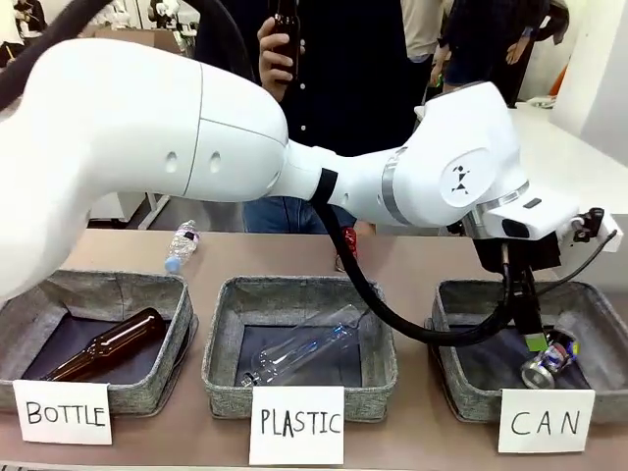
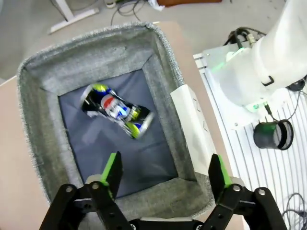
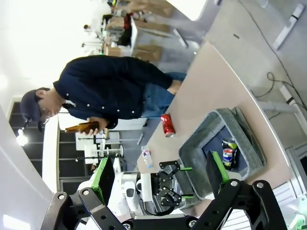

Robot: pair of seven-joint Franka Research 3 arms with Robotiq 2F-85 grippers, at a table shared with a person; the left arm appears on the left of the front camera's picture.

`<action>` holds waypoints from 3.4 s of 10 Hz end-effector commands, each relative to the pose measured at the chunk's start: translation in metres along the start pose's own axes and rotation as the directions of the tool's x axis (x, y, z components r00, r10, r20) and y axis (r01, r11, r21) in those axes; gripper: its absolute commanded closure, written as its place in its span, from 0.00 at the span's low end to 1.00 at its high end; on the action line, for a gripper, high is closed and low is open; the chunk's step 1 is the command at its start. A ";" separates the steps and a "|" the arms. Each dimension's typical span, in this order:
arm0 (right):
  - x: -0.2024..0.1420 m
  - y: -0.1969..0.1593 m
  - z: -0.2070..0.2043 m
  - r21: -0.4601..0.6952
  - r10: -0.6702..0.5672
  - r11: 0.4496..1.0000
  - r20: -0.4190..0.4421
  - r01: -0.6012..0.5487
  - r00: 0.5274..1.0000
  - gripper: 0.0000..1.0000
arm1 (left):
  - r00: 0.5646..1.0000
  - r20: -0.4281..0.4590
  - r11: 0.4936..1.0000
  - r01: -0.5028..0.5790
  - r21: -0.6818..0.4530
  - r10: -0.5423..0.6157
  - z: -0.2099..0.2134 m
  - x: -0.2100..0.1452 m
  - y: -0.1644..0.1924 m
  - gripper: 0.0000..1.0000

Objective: Sort the can waste into the basket.
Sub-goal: Pick up the can waste from the table and place it in the right Fabric basket.

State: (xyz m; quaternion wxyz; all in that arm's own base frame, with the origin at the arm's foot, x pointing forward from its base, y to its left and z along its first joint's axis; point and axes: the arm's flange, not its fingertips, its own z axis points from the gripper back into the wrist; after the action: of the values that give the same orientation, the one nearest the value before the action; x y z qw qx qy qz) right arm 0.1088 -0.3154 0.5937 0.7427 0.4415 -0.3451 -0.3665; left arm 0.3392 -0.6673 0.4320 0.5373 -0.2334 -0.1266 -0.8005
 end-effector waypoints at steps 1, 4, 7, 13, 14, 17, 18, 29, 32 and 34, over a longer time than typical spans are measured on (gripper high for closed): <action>-0.003 -0.001 0.008 0.015 0.011 1.000 0.011 -0.011 1.000 0.00 | 0.999 -0.027 0.999 -0.017 0.029 0.018 0.008 0.001 0.001 0.00; 0.000 0.000 -0.001 -0.001 0.000 1.000 -0.001 0.000 1.000 0.00 | 0.991 -0.088 0.994 -0.101 0.029 0.104 0.019 -0.012 0.001 0.00; 0.003 0.025 -0.068 0.040 0.028 0.999 -0.149 -0.022 0.988 0.00 | 0.834 -0.445 0.914 -0.400 -0.076 0.327 0.124 -0.059 -0.011 0.00; -0.067 0.114 -0.272 0.045 0.125 0.992 -0.518 -0.119 0.846 0.00 | 0.416 -0.289 0.427 -0.904 -0.025 0.863 0.323 -0.214 -0.061 0.00; -0.083 0.119 -0.293 0.009 0.114 0.991 -0.546 -0.130 0.830 0.00 | 0.316 -0.164 0.308 -0.949 -0.069 0.935 0.358 -0.247 -0.073 0.00; -0.115 0.142 -0.333 0.007 0.032 0.999 -0.649 -0.036 0.760 0.00 | 0.082 0.170 0.118 -0.970 -0.212 0.982 0.440 -0.350 -0.154 0.00; -0.121 0.149 -0.344 -0.035 0.012 0.998 -0.639 -0.044 0.769 0.00 | 0.005 0.269 0.081 -0.959 -0.271 0.963 0.460 -0.384 -0.188 0.00; -0.132 0.167 -0.361 -0.073 -0.028 0.997 -0.654 -0.026 0.756 0.00 | -0.260 0.446 0.002 -0.862 -0.507 0.856 0.505 -0.499 -0.276 0.00; -0.132 0.167 -0.361 -0.073 -0.028 0.997 -0.654 -0.026 0.756 0.00 | -0.260 0.446 0.002 -0.862 -0.507 0.856 0.505 -0.499 -0.276 0.00; -0.132 0.167 -0.361 -0.073 -0.028 0.997 -0.654 -0.026 0.756 0.00 | -0.260 0.446 0.002 -0.862 -0.507 0.856 0.505 -0.499 -0.276 0.00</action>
State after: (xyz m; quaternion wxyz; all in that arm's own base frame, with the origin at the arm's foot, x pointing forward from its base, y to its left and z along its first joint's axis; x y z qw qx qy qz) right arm 0.3881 -0.0004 0.5896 0.8293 0.5151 -0.0445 -0.2120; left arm 0.3636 0.0683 0.6239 0.8458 -0.5201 -0.1163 -0.0242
